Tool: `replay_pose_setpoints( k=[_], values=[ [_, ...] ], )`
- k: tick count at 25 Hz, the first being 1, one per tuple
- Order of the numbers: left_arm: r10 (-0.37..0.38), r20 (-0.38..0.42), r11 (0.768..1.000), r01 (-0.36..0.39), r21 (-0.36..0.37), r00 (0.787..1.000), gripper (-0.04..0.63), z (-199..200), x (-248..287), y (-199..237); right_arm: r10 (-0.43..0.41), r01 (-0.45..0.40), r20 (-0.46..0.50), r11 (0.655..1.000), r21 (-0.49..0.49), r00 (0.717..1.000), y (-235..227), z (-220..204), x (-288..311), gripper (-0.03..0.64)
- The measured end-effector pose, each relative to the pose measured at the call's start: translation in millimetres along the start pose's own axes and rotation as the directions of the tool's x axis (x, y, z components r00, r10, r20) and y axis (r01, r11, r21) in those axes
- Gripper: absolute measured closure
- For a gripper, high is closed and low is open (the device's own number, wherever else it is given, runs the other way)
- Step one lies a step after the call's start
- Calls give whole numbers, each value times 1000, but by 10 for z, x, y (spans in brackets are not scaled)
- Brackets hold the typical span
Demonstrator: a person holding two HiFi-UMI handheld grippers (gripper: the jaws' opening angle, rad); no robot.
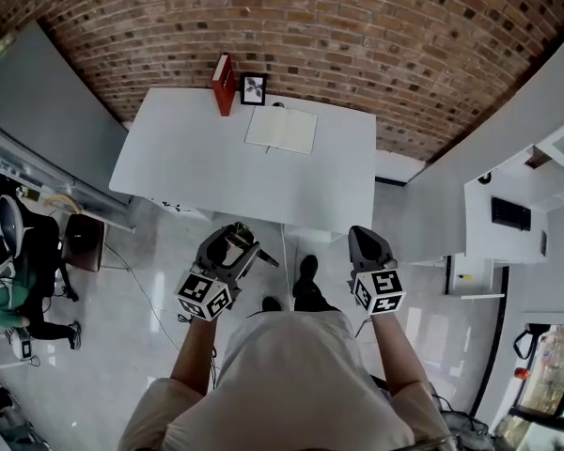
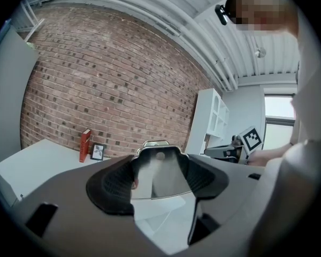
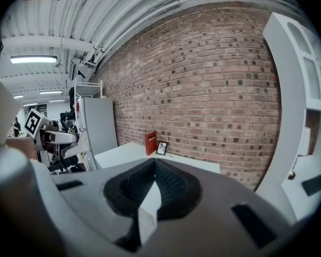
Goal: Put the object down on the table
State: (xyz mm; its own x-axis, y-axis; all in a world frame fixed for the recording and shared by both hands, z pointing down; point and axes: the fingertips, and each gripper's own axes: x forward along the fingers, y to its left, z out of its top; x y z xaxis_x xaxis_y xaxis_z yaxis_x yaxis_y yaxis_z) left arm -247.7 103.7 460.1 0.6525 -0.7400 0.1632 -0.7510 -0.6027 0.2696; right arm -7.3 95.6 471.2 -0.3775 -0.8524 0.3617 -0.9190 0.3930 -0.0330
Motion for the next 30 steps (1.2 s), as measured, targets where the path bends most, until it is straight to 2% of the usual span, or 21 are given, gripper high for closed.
replay_pose_setpoints(
  k=[6,13,24,30],
  values=[
    [16,-15,1000,-16,-2,1000,316,78,437,112,48,-48,-21,999,-10,999,-269,103,440,614],
    [36,-44,999,-37,-26,998,316,86,1227,206,83,-84,-71,996,-16,994,-799,76,861,614],
    [23,-157,1000,-21,12,987,316,-29,2409,86,76,-70,-103,996,62,992,-1832,-65,1207,614],
    [5,-243,999,8,53,970,316,-249,2858,99,61,-47,-129,993,109,990,-2146,-252,1272,614]
  ],
)
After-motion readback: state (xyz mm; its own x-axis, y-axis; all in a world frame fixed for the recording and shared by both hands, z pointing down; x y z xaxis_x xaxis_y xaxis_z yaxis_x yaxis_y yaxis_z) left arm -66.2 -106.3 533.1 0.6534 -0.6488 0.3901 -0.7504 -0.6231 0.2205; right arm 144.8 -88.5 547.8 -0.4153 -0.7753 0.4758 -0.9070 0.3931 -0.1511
